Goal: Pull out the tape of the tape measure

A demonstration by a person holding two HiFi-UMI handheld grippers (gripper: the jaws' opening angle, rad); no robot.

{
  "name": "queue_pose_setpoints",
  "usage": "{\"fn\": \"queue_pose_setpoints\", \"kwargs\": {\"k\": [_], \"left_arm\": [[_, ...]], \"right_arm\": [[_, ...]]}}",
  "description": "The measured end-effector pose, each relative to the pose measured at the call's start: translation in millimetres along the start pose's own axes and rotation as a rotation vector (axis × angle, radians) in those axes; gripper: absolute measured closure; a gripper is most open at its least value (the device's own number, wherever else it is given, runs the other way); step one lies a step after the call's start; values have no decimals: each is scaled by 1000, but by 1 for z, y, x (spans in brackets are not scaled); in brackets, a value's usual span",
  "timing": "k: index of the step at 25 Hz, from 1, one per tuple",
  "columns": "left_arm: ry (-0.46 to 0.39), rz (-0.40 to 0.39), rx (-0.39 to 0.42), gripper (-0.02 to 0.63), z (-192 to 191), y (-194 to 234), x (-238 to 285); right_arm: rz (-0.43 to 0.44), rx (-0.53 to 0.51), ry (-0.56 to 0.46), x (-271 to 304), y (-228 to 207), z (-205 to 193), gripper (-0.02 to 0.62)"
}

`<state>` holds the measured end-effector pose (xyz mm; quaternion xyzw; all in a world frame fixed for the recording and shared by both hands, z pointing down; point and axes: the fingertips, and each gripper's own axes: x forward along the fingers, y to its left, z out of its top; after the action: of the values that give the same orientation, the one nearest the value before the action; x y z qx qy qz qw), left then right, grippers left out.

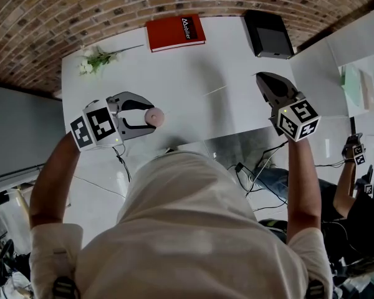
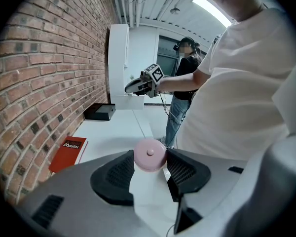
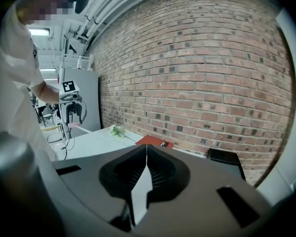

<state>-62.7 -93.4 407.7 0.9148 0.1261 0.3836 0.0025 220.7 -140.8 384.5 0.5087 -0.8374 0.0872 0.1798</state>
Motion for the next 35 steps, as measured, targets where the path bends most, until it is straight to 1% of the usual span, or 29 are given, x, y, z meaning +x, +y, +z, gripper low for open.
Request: {"fn": "queue_pose_setpoints", "kwargs": {"k": [9, 24, 30, 35], "left_arm": [[30, 8, -1, 402, -10, 1, -2], [55, 14, 2, 402, -18, 5, -8], [49, 22, -6, 402, -19, 9, -10], [65, 30, -9, 402, -26, 12, -11]], "right_arm": [[-50, 43, 10, -3, -22, -10, 586], [-93, 55, 20, -12, -35, -18, 586], [-110, 48, 26, -15, -41, -19, 586], [-137, 69, 28, -18, -51, -25, 586]]}}
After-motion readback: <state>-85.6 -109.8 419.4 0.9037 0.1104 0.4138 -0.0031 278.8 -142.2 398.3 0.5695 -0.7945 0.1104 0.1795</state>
